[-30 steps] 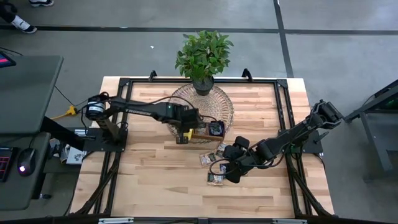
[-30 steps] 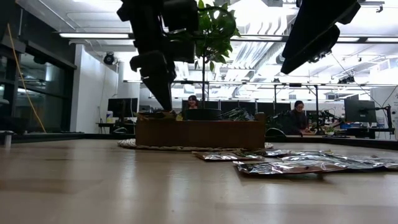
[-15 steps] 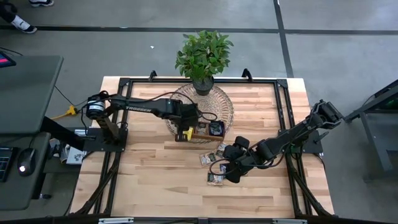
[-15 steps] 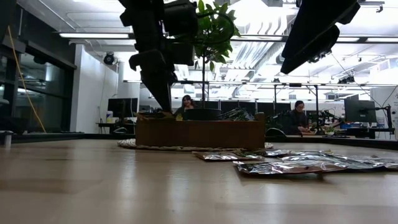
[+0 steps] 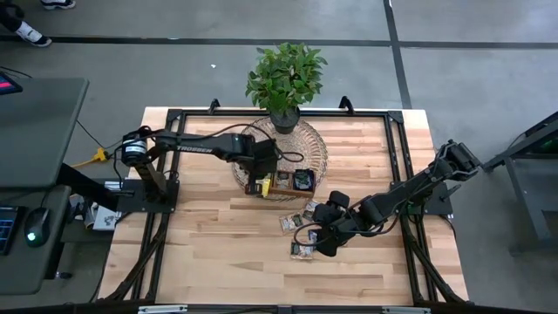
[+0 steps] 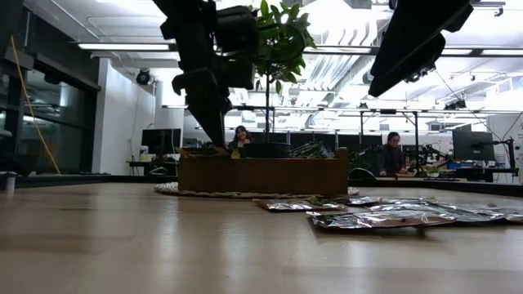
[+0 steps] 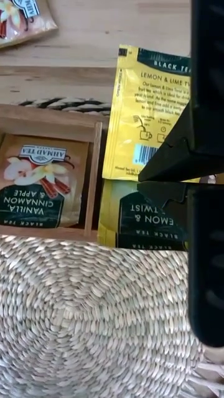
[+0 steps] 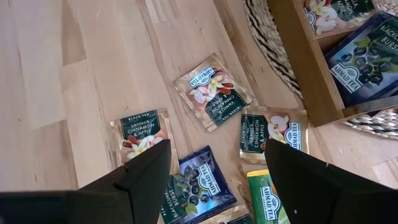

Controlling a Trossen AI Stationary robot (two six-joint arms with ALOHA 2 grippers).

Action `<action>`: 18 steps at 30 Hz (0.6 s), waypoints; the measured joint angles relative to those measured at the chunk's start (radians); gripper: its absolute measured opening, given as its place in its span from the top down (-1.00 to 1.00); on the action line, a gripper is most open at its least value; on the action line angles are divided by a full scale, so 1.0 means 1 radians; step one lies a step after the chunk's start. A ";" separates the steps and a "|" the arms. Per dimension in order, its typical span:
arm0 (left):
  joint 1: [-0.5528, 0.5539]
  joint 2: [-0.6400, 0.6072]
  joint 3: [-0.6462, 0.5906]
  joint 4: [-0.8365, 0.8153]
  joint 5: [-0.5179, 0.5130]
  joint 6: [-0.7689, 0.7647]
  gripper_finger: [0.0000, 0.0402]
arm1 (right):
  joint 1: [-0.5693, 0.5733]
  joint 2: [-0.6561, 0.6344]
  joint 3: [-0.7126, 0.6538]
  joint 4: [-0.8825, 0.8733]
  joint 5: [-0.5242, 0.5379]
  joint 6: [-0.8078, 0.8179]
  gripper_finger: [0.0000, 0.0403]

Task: Pick & Place Tea
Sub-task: Put the green tea bag into the left section of the wooden organizer

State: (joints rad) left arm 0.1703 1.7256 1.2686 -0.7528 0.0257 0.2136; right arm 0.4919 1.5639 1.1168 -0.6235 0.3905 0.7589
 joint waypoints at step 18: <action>0.000 0.027 -0.001 0.003 0.018 0.018 1.00 | 0.000 0.000 0.000 0.000 0.001 -0.007 -0.27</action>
State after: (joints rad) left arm 0.1703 1.7523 1.2678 -0.7494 0.0441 0.2317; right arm 0.4919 1.5639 1.1168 -0.6231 0.3913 0.7517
